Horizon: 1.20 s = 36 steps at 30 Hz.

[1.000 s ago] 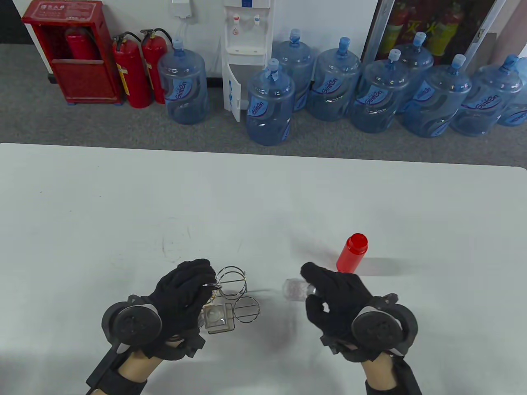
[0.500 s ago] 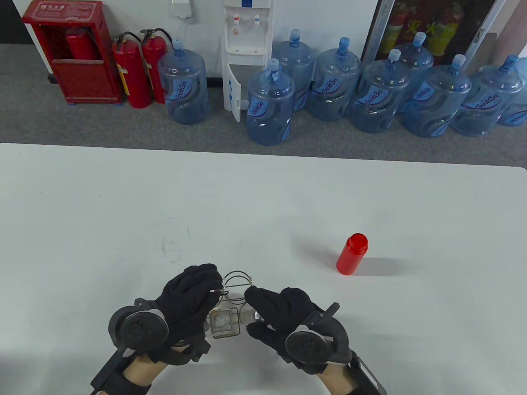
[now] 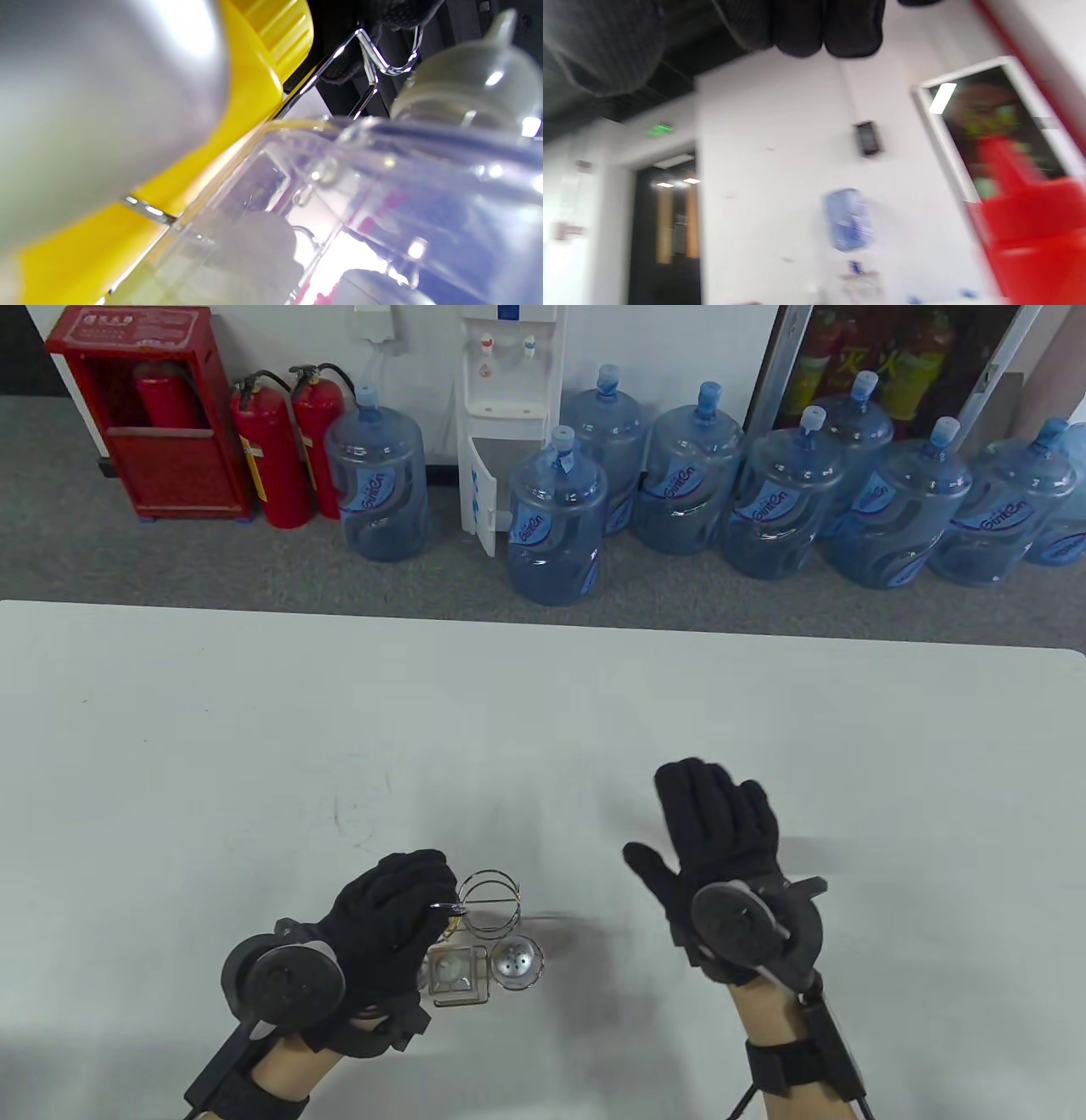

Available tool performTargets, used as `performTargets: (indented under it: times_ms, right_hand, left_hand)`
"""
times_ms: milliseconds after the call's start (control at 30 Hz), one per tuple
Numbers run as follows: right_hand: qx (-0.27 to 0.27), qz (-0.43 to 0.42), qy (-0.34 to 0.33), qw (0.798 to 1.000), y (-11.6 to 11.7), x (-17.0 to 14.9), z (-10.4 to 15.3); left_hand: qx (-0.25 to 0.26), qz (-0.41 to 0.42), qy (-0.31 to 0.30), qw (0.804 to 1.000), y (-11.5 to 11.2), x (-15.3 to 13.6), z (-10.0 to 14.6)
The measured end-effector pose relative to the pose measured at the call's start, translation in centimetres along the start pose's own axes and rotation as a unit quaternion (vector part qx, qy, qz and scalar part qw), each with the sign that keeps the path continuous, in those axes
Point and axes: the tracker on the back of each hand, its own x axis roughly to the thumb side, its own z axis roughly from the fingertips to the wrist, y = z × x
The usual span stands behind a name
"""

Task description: Hold seasoning rack and insert seasoning bottles through ring holders

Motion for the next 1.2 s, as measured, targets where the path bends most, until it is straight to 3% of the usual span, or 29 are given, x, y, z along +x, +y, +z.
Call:
performTargets:
  times_ms: [133,267,333,433,533,700,800,900,967,1067,1200]
  right_hand:
    - [0.029,-0.037,0.118,0.992,2.3,-4.9,-2.0]
    - [0.084,-0.099,0.201,0.971,5.5,-8.1,-1.5]
    - [0.087,-0.125,0.223,0.963,6.7,-9.0,-0.9]
    - [0.048,-0.160,0.240,0.956,7.1,-8.9,-0.6]
    - [0.037,-0.149,0.210,0.966,6.8,-7.9,-0.8]
    - [0.007,-0.228,0.133,0.965,4.2,-3.8,-1.7]
    - [-0.010,-0.285,0.049,0.957,1.5,1.0,-2.3]
    - [0.010,-0.370,-0.010,0.929,-0.3,5.3,-2.4]
    - [0.024,-0.433,-0.052,0.900,-1.2,8.6,-1.9]
    - [0.040,-0.448,-0.093,0.888,-1.4,11.5,-1.2]
    - [0.119,-0.418,-0.117,0.893,1.5,13.6,-0.5]
  left_hand:
    - [-0.002,0.004,0.001,1.000,0.0,-0.1,-0.1]
    - [-0.003,0.006,0.001,1.000,0.1,-0.1,-0.1]
    - [-0.002,0.009,0.001,1.000,0.2,-0.1,-0.1]
    - [-0.001,0.008,0.000,1.000,0.3,-0.1,-0.1]
    - [0.001,0.008,0.000,1.000,0.3,-0.2,-0.1]
    - [0.003,0.011,0.001,1.000,0.4,-0.2,-0.1]
    - [0.004,0.011,0.001,1.000,0.4,-0.2,-0.1]
    - [0.005,0.010,0.000,1.000,0.4,-0.2,-0.1]
    - [0.005,0.008,-0.002,1.000,0.4,-0.2,0.0]
    - [0.006,0.008,-0.002,1.000,0.4,-0.2,0.0]
    - [0.010,0.013,0.000,1.000,0.4,-0.1,0.0]
